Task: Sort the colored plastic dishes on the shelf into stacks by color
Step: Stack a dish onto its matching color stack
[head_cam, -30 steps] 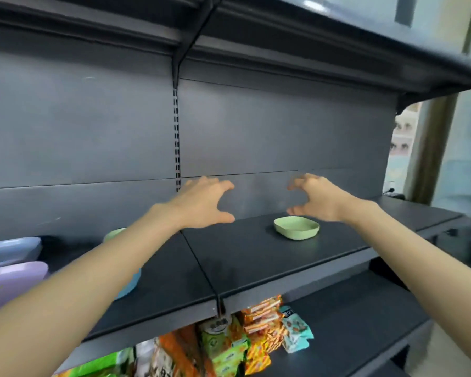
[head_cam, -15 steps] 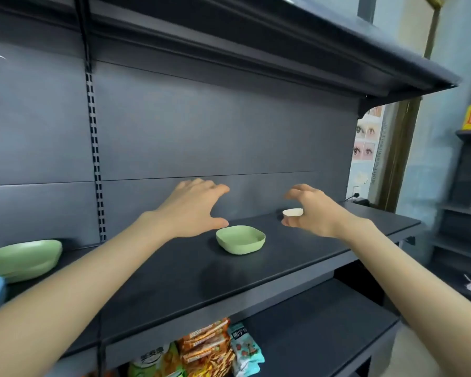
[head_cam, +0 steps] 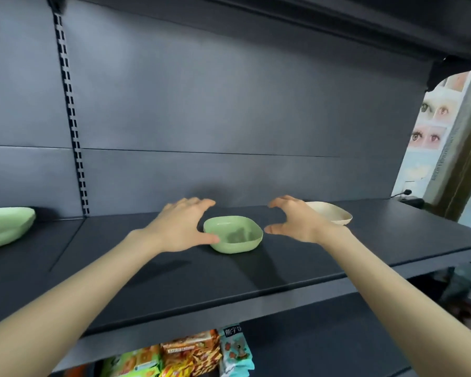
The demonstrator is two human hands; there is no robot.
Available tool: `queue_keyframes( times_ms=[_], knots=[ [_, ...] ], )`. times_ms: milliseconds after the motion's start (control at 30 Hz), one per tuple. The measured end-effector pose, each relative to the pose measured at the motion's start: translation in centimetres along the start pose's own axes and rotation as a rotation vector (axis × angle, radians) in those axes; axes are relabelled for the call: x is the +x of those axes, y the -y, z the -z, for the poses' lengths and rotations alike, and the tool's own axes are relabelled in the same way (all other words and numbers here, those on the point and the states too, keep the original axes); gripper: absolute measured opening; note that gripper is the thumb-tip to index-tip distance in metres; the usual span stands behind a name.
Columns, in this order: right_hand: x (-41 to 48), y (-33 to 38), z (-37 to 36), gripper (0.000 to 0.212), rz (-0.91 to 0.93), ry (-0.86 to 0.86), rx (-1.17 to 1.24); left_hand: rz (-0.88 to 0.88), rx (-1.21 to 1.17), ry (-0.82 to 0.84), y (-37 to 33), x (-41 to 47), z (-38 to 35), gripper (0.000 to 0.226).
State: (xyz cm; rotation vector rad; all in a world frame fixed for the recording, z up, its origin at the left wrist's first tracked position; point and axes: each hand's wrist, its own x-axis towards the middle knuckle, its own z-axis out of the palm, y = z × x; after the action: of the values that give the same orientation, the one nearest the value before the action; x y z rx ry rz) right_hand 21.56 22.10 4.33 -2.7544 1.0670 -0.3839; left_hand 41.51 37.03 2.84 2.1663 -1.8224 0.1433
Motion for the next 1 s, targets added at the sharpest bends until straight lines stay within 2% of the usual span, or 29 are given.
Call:
queue_keyframes(
  times_ms=[333, 567, 633, 733, 900, 1000],
  knots=[
    [3.5, -5.1, -3.8, 0.077, 0.184, 0.161, 0.294, 0.347, -0.37, -0.038, -2.4, 0.0, -6.5, 0.094],
    [4.8, -6.2, -7.6, 0.092, 0.151, 0.158, 0.663, 0.556, -0.442, -0.106, -3.9, 0.2, -9.7, 0.108],
    [5.1, -6.2, -8.4, 0.09, 0.147, 0.143, 0.749, 0.606, -0.425, -0.123, -3.9, 0.6, -9.9, 0.11],
    [5.6, -6.4, -9.3, 0.088, 0.168, 0.153, 0.78, 0.643, -0.303, -0.145, -4.1, 1.3, -10.2, 0.094],
    [5.5, -6.7, -9.6, 0.062, 0.248, 0.162, 0.819, 0.648, -0.245, -0.159, -4.0, 1.4, -10.7, 0.08],
    [5.4, -6.8, -9.7, 0.055, 0.303, 0.145, 0.809, 0.632, -0.22, -0.172, -3.9, 1.3, -10.9, 0.073]
  ],
)
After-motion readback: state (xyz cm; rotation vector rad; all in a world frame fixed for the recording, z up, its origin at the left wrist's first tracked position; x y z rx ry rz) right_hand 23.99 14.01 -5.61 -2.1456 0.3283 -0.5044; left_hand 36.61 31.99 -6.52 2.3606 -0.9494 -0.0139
